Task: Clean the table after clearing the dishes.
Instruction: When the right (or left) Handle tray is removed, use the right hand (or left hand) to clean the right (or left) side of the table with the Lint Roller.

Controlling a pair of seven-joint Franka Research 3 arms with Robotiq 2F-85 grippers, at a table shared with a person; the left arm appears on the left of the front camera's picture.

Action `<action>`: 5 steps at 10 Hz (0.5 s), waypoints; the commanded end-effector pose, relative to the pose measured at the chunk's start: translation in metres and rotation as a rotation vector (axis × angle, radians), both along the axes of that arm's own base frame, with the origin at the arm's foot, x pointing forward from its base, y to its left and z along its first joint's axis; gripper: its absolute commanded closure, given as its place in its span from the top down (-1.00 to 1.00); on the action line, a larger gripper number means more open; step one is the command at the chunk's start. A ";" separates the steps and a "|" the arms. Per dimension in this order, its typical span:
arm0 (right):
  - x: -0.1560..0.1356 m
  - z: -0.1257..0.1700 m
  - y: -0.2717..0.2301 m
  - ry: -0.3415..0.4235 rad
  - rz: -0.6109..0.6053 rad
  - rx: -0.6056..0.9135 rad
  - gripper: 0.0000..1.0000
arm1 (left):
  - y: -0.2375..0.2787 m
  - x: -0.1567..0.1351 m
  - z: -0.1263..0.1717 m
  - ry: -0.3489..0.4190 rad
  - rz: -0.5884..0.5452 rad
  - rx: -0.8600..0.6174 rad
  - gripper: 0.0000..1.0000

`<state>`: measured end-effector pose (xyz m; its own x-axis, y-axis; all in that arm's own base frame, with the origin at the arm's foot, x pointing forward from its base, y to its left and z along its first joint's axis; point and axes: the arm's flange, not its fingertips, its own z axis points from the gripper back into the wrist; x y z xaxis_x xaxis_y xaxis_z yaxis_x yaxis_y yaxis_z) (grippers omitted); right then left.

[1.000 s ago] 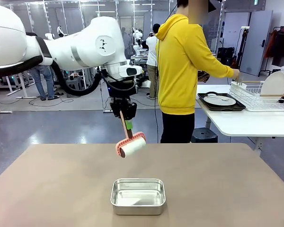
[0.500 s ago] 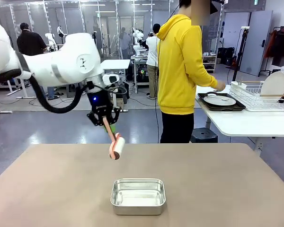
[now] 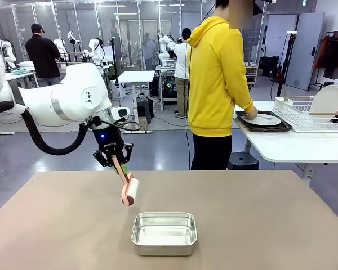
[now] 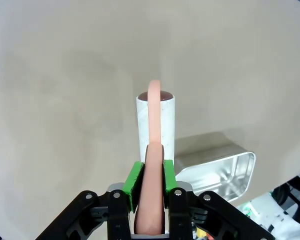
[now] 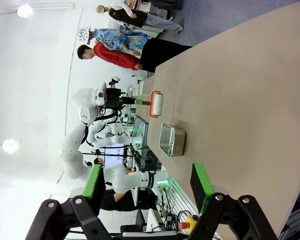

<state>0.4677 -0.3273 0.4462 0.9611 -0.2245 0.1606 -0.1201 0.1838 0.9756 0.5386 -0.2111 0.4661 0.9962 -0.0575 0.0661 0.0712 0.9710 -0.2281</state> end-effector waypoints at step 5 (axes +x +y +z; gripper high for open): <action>-0.005 0.003 0.006 -0.003 -0.004 0.013 0.74 | -0.003 0.003 0.011 -0.018 -0.005 -0.007 -0.55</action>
<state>0.4677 -0.3273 0.4462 0.9611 -0.2246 0.1606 -0.1200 0.1838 0.9756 0.5414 -0.2148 0.4768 0.9945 -0.0621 0.0838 0.0802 0.9691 -0.2332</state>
